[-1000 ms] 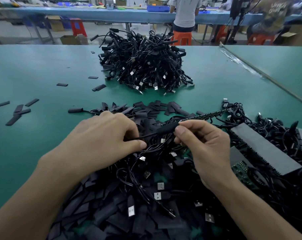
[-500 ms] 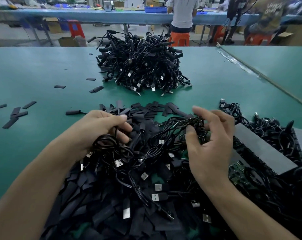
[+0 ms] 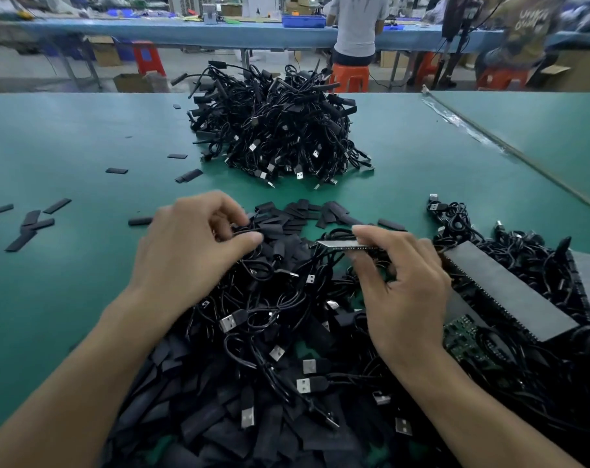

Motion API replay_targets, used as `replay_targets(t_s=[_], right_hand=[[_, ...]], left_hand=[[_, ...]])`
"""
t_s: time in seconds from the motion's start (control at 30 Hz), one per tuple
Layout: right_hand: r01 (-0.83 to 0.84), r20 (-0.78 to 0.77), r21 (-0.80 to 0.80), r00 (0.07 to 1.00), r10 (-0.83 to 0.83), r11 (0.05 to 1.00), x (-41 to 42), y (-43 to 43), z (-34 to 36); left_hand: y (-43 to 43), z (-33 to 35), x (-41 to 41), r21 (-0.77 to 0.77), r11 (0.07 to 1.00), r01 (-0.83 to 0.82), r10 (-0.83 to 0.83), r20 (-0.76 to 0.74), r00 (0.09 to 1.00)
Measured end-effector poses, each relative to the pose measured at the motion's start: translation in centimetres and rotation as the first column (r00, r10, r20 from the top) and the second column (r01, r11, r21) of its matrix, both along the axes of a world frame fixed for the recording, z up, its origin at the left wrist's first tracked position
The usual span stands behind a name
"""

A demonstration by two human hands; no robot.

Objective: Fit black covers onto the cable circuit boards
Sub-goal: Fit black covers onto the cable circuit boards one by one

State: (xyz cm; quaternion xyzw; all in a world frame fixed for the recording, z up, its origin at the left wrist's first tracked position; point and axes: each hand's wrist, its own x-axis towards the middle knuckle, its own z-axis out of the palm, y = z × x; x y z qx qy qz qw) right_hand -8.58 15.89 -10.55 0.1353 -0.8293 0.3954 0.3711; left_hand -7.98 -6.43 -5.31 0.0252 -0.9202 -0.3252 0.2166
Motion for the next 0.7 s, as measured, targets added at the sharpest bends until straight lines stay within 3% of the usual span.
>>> replay_targets(t_s=[0.13, 0.2, 0.33, 0.53, 0.7], right_hand=[[0.010, -0.017, 0.056, 1.000, -0.009, 0.998, 0.1, 0.2, 0.2], [0.014, -0.032, 0.143, 0.999, -0.009, 0.990, 0.1, 0.4, 0.4], [0.014, -0.096, 0.312, 0.995, 0.016, 0.950, 0.2, 0.7, 0.7], [-0.095, -0.092, 0.363, 0.986, 0.138, 0.927, 0.1, 0.9, 0.5], [-0.084, -0.093, 0.459, 0.985, 0.142, 0.884, 0.3, 0.8, 1.1]], left_hand=[[2.5, 0.0, 1.2, -0.083, 0.916, 0.392, -0.390, 0.041, 0.920], [3.1, -0.4, 1.4, -0.100, 0.879, 0.467, -0.464, 0.051, 0.884], [3.3, -0.8, 1.2, -0.196, 0.873, 0.447, -0.462, -0.038, 0.886], [3.4, -1.5, 1.0, -0.202, 0.861, 0.467, -0.484, -0.042, 0.874], [3.1, -1.3, 1.1, -0.270, 0.839, 0.472, -0.499, -0.036, 0.866]])
